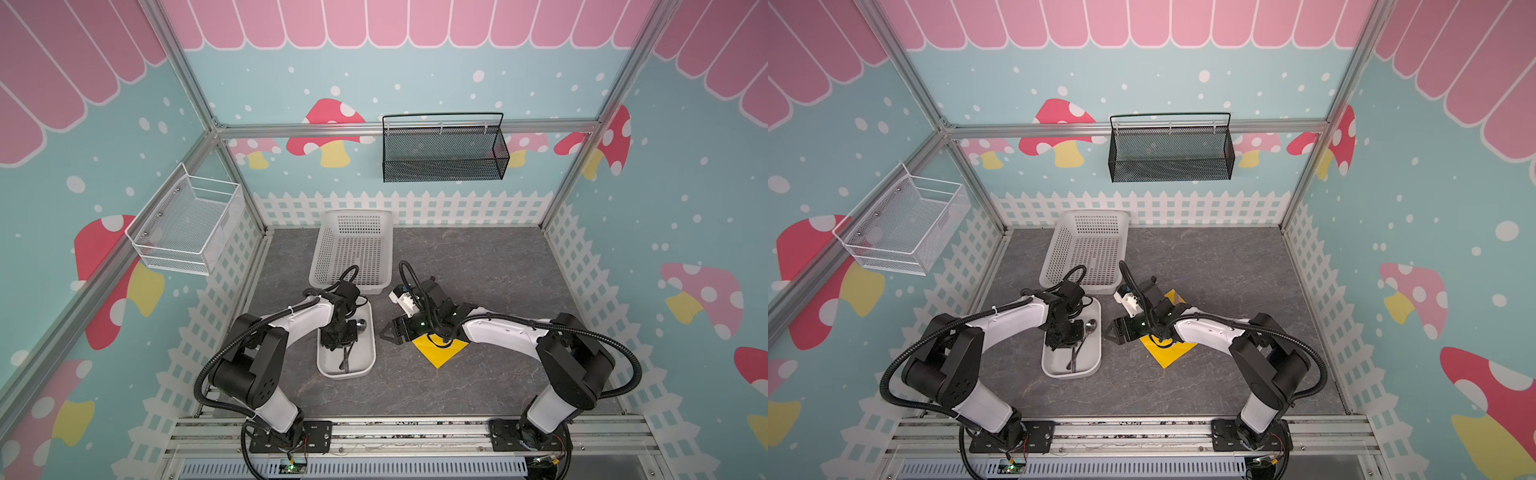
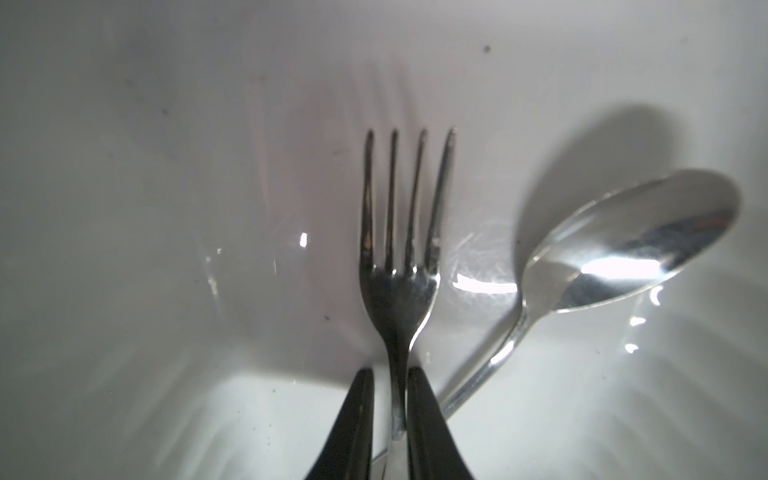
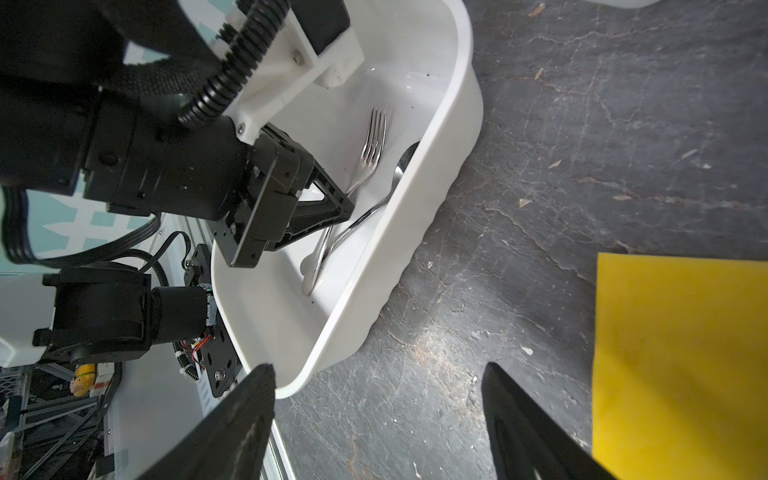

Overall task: Place the utensils on the paper napkin and roll it up
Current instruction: 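Lower the left gripper onto the fork in the tray and close on it, then lift the fork with the left gripper while the right gripper draws back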

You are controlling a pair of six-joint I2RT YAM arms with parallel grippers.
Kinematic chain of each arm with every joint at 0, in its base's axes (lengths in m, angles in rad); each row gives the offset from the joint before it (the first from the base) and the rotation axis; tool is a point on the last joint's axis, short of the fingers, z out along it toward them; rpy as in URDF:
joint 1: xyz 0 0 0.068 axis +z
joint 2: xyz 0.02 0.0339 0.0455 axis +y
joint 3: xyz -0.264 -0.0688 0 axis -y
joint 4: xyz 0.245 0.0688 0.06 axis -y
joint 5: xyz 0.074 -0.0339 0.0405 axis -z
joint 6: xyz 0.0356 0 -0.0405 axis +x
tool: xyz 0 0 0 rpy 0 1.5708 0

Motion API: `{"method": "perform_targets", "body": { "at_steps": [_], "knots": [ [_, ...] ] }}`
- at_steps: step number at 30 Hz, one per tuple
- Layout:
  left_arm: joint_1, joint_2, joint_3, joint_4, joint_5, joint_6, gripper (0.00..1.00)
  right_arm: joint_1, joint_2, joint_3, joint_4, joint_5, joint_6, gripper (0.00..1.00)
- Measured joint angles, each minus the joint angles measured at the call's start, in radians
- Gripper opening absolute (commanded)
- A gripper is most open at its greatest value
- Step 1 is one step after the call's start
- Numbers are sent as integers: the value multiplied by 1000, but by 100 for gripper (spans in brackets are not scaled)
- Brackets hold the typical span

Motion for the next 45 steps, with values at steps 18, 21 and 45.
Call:
{"method": "perform_targets", "body": {
  "at_steps": [18,21,45],
  "knots": [
    [-2,-109,34,-105,12,13,4,-1,-104,-6,-59,202,-14,81],
    [-11,-182,78,-179,0,13,4,-3,-168,-21,-59,272,-3,81],
    [-435,68,595,-323,-9,-74,5,-311,-533,-344,-53,310,201,81]
  ]
}}
